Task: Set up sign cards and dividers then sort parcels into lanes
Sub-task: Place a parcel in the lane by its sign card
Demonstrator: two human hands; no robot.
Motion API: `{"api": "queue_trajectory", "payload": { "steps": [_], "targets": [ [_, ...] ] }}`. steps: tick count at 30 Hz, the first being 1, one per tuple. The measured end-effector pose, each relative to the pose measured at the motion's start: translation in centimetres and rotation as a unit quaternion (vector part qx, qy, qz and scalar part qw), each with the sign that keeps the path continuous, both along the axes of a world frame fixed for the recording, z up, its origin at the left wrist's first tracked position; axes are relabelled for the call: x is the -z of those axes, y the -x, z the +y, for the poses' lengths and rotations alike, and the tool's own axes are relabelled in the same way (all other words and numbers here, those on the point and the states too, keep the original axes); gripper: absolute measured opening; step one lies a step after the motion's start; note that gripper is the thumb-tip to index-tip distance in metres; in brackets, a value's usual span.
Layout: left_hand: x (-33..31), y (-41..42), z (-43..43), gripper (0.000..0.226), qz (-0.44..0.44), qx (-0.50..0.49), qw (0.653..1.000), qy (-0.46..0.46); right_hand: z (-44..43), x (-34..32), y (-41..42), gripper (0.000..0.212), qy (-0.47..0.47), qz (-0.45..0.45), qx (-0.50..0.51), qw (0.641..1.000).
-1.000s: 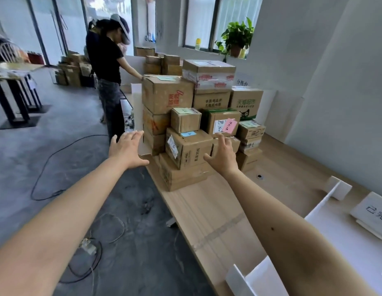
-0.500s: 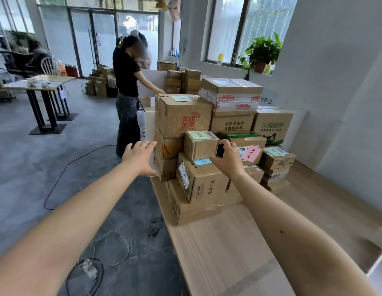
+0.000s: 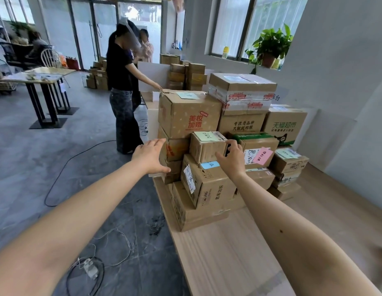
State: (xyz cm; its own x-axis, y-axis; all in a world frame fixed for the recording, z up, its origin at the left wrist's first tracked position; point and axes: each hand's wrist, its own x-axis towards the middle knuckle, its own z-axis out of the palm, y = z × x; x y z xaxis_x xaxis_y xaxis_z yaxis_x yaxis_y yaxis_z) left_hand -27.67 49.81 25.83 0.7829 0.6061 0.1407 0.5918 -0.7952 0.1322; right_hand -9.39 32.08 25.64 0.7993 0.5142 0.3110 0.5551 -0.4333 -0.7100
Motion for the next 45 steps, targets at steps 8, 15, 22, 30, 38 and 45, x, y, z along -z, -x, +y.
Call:
{"api": "queue_trajectory", "payload": {
  "steps": [8,15,22,30,38,45],
  "targets": [
    [0.7,-5.6,2.6,0.108,-0.042,0.079,0.984,0.153,1.7,0.8,-2.2,0.049,0.004,0.031,0.05,0.998],
    [2.3,-9.4,4.6,0.093,-0.027,0.168,0.96,0.22,4.5,1.5,-3.5,0.064,0.033,0.036,0.08,0.996],
    [3.2,-10.9,6.3,0.051,-0.072,0.163,0.959,0.219,7.1,2.1,-3.0,0.111,0.02,0.084,0.089,0.992],
    [3.5,-12.1,7.8,0.047,-0.102,0.176,0.949,0.242,8.4,4.9,-2.3,0.131,0.03,0.095,0.139,0.985],
    [3.9,-12.7,8.1,0.052,-0.071,0.212,0.945,0.238,9.6,5.8,-1.9,0.1,0.027,-0.013,0.162,0.986],
    [3.7,-13.2,8.3,0.053,-0.051,0.209,0.945,0.245,9.3,5.2,-2.6,0.067,0.077,-0.07,0.12,0.987]
  ]
}}
